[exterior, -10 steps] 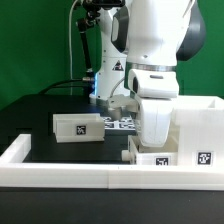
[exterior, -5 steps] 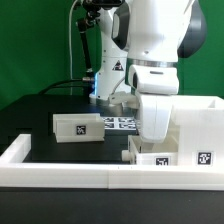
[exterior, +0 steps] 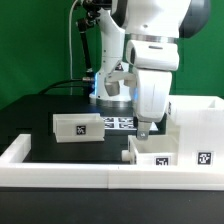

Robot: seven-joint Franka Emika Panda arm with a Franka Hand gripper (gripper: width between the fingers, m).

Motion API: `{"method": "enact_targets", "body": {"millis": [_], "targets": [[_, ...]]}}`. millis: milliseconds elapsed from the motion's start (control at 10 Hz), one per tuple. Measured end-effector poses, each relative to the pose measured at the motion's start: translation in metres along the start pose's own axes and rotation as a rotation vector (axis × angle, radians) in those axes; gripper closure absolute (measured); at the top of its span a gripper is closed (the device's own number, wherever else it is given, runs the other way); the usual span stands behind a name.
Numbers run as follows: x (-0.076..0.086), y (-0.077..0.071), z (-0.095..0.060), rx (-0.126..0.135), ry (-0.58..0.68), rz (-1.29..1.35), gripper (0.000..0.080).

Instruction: Assemble drawer

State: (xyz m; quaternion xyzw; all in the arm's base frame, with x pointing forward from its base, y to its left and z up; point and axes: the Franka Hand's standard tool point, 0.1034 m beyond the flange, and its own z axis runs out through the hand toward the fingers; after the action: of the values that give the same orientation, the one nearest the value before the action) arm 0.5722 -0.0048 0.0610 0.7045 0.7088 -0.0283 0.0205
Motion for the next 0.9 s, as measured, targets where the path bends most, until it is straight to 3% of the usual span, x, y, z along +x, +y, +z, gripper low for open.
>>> {"method": "enact_targets", "body": {"millis": [100,400,700,900], "targets": [[-0.013,0.011,-0.007,0.016,-0.006,-0.018,0.0150],[-0.043,0.027,0.002,0.036,-0.005,-0.086,0.0150],[-0.046,0.025,0.004,0.039,-0.005,-0.077,0.0150],[-0.055,0.017,0.015,0.054,0.096,-0.097,0.0150]]}}
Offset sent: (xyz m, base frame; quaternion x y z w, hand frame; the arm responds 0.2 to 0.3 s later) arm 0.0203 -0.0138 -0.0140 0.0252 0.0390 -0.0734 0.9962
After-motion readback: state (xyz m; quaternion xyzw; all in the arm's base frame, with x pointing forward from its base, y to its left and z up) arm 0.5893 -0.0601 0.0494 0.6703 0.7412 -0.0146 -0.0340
